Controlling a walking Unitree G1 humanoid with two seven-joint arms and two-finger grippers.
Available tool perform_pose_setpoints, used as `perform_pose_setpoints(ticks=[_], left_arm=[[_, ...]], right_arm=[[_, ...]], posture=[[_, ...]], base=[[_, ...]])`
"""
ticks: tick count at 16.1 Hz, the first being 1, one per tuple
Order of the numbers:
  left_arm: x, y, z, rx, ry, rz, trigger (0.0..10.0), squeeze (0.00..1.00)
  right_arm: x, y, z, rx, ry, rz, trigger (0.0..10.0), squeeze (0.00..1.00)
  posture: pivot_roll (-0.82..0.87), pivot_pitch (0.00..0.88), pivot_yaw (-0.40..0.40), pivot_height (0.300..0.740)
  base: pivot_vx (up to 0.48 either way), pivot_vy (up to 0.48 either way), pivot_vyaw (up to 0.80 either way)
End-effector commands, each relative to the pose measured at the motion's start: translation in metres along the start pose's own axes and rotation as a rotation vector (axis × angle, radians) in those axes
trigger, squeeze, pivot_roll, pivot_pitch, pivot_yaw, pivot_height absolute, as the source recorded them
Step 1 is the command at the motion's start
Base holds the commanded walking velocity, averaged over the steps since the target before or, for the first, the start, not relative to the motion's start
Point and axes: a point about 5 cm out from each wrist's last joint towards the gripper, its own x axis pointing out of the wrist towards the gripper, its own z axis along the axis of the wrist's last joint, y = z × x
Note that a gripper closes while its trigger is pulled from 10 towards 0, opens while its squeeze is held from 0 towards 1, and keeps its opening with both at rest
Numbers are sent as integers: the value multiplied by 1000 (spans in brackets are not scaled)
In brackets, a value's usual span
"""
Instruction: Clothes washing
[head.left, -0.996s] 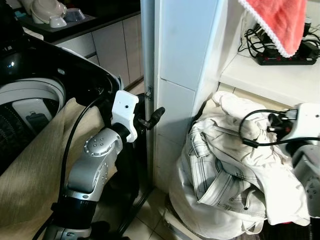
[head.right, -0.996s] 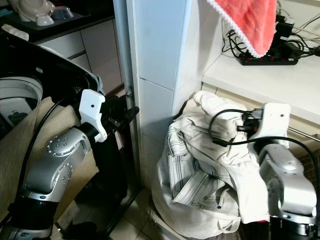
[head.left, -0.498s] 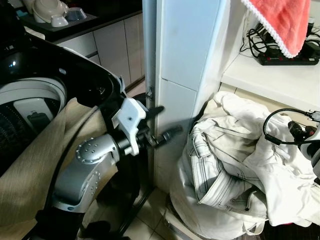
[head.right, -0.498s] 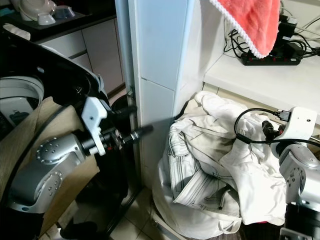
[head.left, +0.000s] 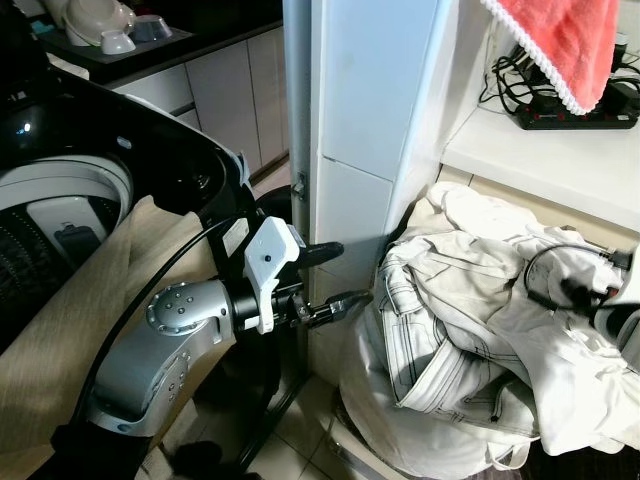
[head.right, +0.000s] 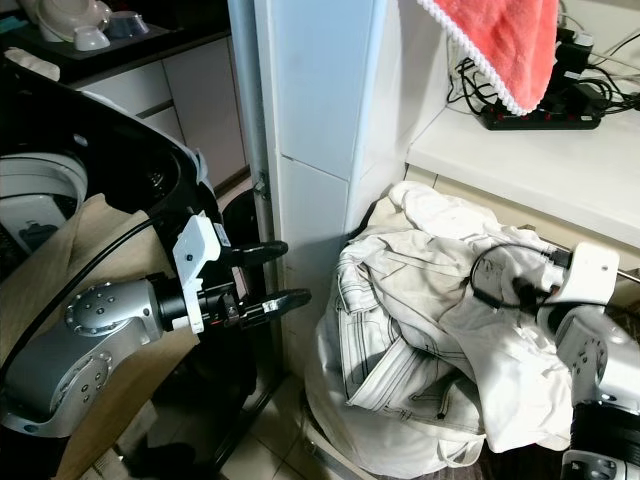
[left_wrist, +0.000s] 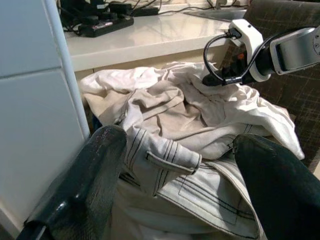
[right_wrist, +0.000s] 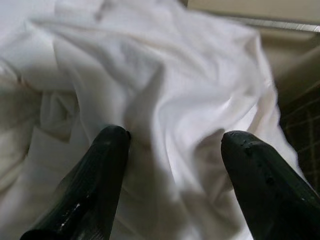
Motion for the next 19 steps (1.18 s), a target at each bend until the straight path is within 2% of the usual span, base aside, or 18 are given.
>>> perform_pose_setpoints(ticks=[1, 2, 3, 19], left_arm=[[1, -3, 2, 3, 2, -24, 10000, 0], [1, -4, 2, 0, 2, -26, 10000, 0], [1, -6, 3, -20, -7, -49, 10000, 0], [0, -5, 5, -32, -11, -50, 10000, 0]], right_arm=[[0, -3, -1, 15, 7, 1, 7765, 0], [0, -3, -1, 20, 6, 7, 627, 0], [0, -3, -3, 37, 5, 23, 0, 0], [3, 3, -4, 19, -42, 69, 0, 0]], posture=[[-78, 0, 3, 740], [-78, 0, 3, 740], [-80, 0, 5, 740], [-79, 0, 9, 740]], base=[[0, 0, 0], [0, 0, 0], [0, 0, 0], [0, 0, 0]])
